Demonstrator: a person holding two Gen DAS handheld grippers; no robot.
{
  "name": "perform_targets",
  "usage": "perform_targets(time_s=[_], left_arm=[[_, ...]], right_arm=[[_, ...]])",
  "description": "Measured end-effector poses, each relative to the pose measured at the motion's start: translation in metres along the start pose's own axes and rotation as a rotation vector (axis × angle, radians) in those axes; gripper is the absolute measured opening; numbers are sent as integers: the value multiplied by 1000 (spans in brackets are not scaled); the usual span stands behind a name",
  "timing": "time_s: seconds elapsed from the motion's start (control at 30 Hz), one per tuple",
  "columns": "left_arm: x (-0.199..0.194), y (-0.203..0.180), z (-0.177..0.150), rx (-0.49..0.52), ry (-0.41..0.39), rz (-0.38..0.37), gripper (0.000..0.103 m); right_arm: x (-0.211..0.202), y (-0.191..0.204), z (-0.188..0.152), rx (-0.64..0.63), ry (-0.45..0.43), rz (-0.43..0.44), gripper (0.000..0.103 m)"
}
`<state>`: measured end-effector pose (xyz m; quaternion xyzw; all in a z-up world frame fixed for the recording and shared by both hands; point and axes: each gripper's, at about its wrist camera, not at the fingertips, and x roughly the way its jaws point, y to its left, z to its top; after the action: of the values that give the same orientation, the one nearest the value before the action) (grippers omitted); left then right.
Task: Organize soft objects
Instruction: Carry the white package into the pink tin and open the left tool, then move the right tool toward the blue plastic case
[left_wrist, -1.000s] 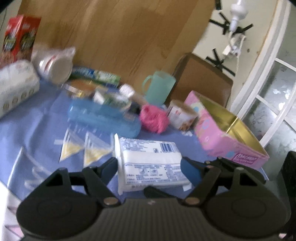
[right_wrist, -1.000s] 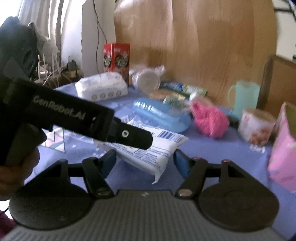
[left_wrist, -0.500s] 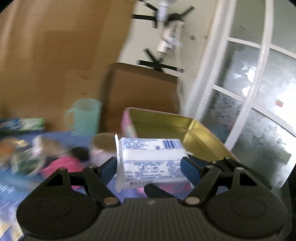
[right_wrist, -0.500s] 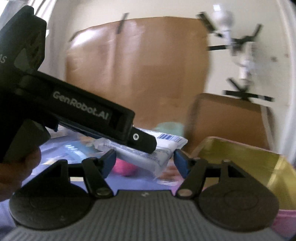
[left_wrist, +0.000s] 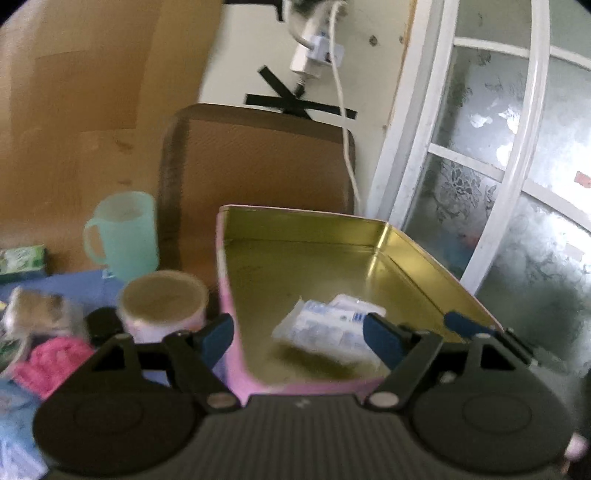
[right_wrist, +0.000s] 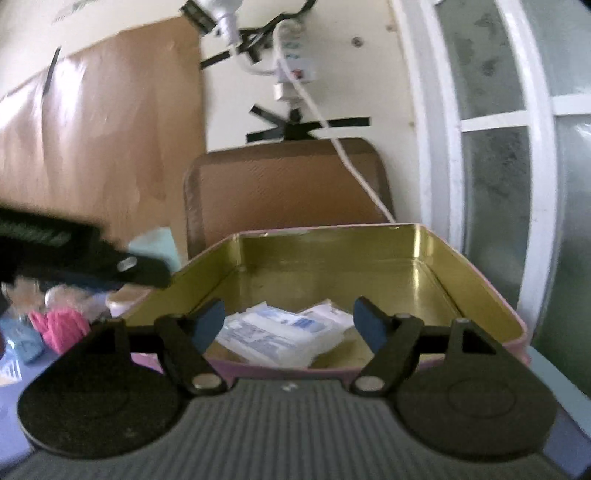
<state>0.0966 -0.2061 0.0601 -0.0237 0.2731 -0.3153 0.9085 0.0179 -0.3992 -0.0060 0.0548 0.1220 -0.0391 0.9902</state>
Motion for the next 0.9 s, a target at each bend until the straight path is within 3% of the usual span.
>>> perform_targets(time_s=[0.07, 0.1, 0.23, 0.47, 0.5, 0.67, 0.9], left_arm=[[-21, 17, -12, -18, -12, 14, 81], [-28, 26, -16, -27, -16, 27, 82], [-71, 76, -51, -87, -30, 145, 85], [-127, 158, -106, -184, -47, 434, 85], [-131, 166, -110, -202, -50, 450, 85], [-153, 195, -122, -356, -146, 423, 88], [-163, 213, -126, -477, -209, 397, 88]], right_arm=[[-6, 4, 2, 17, -29, 31, 74], [-9, 8, 4, 17, -43, 52, 67], [-15, 38, 10, -9, -65, 164, 50], [2, 123, -2, -115, 58, 398, 45], [5, 136, -5, -132, 82, 430, 45], [23, 198, -21, -270, 199, 591, 51], [67, 245, -31, -434, 306, 673, 82]])
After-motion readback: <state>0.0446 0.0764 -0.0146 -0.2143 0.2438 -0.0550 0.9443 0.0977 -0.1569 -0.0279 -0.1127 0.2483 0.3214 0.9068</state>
